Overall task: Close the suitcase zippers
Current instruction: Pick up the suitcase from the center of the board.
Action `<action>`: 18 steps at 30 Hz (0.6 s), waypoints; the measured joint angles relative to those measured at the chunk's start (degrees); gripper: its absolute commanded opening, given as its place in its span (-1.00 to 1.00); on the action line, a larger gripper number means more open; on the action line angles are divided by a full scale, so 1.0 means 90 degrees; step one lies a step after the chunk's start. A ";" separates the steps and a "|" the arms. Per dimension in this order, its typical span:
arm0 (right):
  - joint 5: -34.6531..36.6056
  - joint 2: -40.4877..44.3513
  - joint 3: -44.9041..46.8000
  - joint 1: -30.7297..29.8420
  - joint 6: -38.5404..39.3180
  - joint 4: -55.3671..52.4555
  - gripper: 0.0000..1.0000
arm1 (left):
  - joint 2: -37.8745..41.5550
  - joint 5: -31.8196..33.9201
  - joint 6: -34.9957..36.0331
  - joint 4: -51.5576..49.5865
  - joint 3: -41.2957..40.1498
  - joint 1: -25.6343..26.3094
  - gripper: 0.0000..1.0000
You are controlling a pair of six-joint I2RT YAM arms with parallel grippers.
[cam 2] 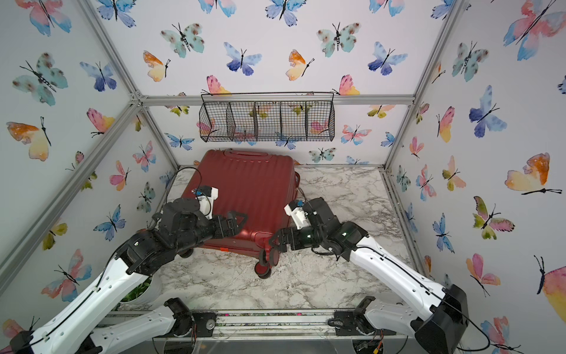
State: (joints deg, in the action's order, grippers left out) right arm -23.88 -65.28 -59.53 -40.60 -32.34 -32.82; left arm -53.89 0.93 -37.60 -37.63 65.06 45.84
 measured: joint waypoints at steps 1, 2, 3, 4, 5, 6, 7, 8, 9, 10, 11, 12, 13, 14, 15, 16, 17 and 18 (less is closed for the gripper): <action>0.0209 0.0124 0.0000 0.0342 0.0131 -0.0199 0.98 | -0.0053 0.0192 -0.0185 -0.0002 -0.0044 0.0512 0.97; 0.0391 0.0216 0.0005 0.0624 0.0238 -0.0325 0.95 | -0.0109 0.0342 -0.0313 -0.0002 -0.0075 0.0850 0.97; 0.0644 0.0306 0.0039 0.0933 0.0359 -0.0398 0.93 | -0.0221 0.0605 -0.0554 -0.0005 -0.0129 0.1394 0.97; 0.0923 0.0367 0.0083 0.1166 0.0454 -0.0454 0.91 | -0.0364 0.0765 -0.0743 -0.0010 -0.0168 0.1853 0.97; 0.1158 0.0379 0.0134 0.1285 0.0525 -0.0488 0.89 | -0.0510 0.0911 -0.0903 -0.0010 -0.0197 0.2237 0.97; 0.1372 0.0355 0.0197 0.1336 0.0590 -0.0488 0.87 | -0.0738 0.1086 -0.1115 -0.0022 -0.0223 0.2635 0.97; 0.1530 0.0291 0.0250 0.1343 0.0631 -0.0486 0.86 | -0.0984 0.1171 -0.1294 -0.0034 -0.0236 0.2948 0.97; 0.1637 0.0202 0.0296 0.1341 0.0678 -0.0454 0.86 | -0.1219 0.1263 -0.1411 -0.0073 -0.0240 0.3164 0.97; 0.1717 0.0083 0.0338 0.1341 0.0709 -0.0403 0.85 | -0.1447 0.1319 -0.1566 -0.0143 -0.0233 0.3276 0.97; 0.1773 -0.0017 0.0369 0.1341 0.0726 -0.0345 0.85 | -0.1668 0.1399 -0.1678 -0.0238 -0.0204 0.3332 0.97; 0.1807 -0.0121 0.0415 0.1341 0.0736 -0.0253 0.84 | -0.1882 0.1508 -0.1770 -0.0330 -0.0175 0.3356 0.97; 0.1819 -0.0202 0.0471 0.1341 0.0750 -0.0160 0.82 | -0.2064 0.1668 -0.1870 -0.0437 -0.0124 0.3361 0.97; 0.1819 -0.0240 0.0527 0.1341 0.0767 -0.0080 0.81 | -0.2181 0.1838 -0.1950 -0.0483 -0.0085 0.3361 0.98; 0.1812 -0.0257 0.0610 0.1341 0.0780 0.0005 0.80 | -0.2259 0.2050 -0.2013 -0.0515 -0.0046 0.3361 0.98; 0.1790 -0.0260 0.0697 0.1341 0.0792 0.0085 0.80 | -0.2285 0.2244 -0.2042 -0.0512 -0.0019 0.3361 0.93; 0.1763 -0.0255 0.0767 0.1341 0.0806 0.0146 0.79 | -0.2295 0.2395 -0.2067 -0.0505 0.0000 0.3361 0.87; 0.1715 -0.0250 0.0860 0.1341 0.0821 0.0238 0.79 | -0.2300 0.2572 -0.2091 -0.0469 0.0012 0.3361 0.78; 0.1668 -0.0245 0.0959 0.1341 0.0835 0.0328 0.78 | -0.2327 0.2756 -0.2125 -0.0435 0.0024 0.3359 0.66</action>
State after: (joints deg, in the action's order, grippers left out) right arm -8.86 -67.48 -50.89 -28.53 -24.82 -29.87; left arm -74.83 25.74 -56.73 -41.54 65.28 76.07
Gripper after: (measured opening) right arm 0.896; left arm 0.914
